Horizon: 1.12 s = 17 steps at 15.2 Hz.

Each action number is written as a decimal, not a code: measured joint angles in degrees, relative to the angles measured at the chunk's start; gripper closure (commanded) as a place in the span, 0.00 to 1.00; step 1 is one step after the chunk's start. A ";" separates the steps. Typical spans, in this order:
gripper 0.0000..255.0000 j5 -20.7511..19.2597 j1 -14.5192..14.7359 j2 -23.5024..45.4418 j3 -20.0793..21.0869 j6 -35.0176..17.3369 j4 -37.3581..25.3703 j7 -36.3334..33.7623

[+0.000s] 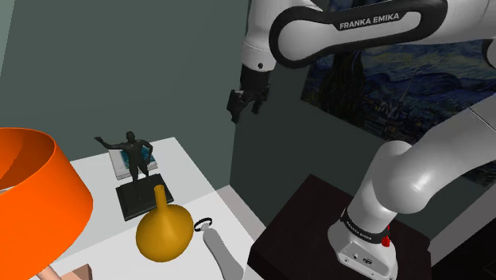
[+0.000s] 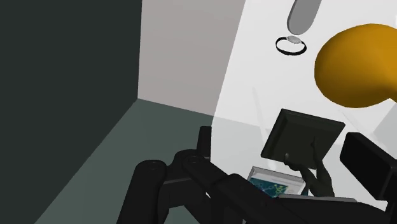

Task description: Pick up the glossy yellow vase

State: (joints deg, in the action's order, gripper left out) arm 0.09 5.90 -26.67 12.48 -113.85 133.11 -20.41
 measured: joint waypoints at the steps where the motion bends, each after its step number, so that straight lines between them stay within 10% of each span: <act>1: 0.00 0.03 0.20 1.84 0.86 -1.24 -0.46 -0.93; 17: 0.00 -6.73 4.50 30.37 11.47 -11.92 -14.80 -17.18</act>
State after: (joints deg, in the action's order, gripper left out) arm -6.64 10.39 3.70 23.95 -125.77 118.31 -37.59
